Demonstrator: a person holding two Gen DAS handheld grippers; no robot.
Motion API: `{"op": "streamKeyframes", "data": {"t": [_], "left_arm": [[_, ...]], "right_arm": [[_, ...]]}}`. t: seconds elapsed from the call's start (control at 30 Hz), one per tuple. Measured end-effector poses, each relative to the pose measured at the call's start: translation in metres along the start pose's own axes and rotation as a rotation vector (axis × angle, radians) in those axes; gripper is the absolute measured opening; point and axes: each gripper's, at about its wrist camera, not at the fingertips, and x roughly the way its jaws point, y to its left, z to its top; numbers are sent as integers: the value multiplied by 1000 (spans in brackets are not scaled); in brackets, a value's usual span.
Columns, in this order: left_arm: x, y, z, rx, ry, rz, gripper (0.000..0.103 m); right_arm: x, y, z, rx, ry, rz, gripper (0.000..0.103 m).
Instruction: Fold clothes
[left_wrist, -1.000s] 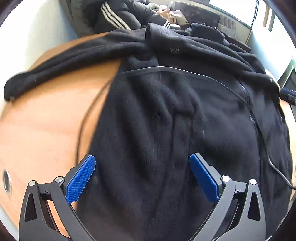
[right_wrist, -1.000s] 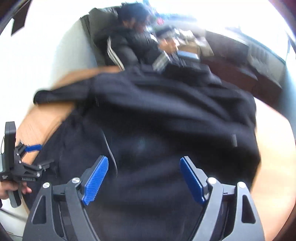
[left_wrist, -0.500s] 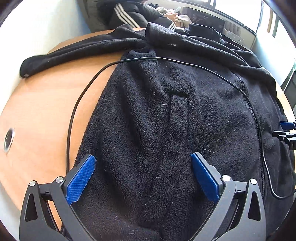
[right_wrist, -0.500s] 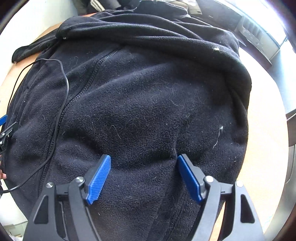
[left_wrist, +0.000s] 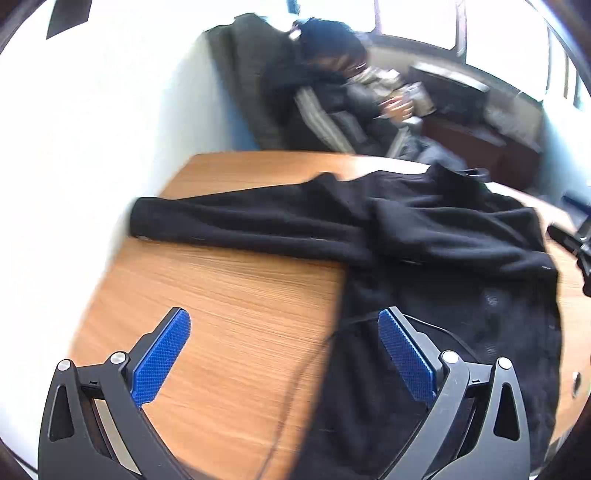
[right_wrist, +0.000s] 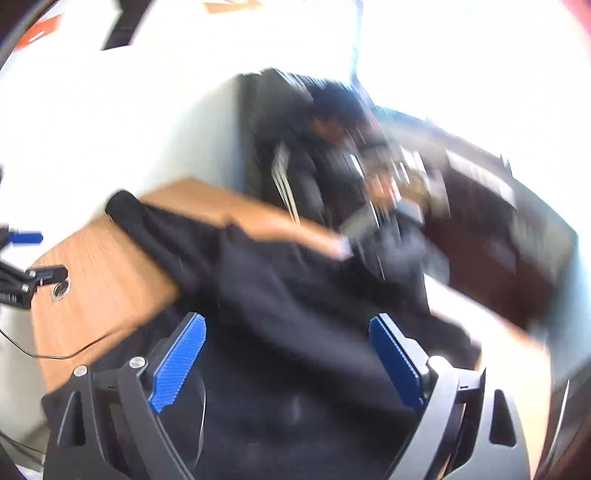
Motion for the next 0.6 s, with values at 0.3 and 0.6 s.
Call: {"op": "streamKeyframes", "data": {"t": [0.3, 0.6], "left_arm": [[142, 157, 36, -158, 232, -5, 103], [265, 262, 55, -269, 93, -363, 92]], "right_arm": [[124, 112, 85, -47, -14, 123, 94], [186, 196, 79, -7, 65, 128, 93]]}}
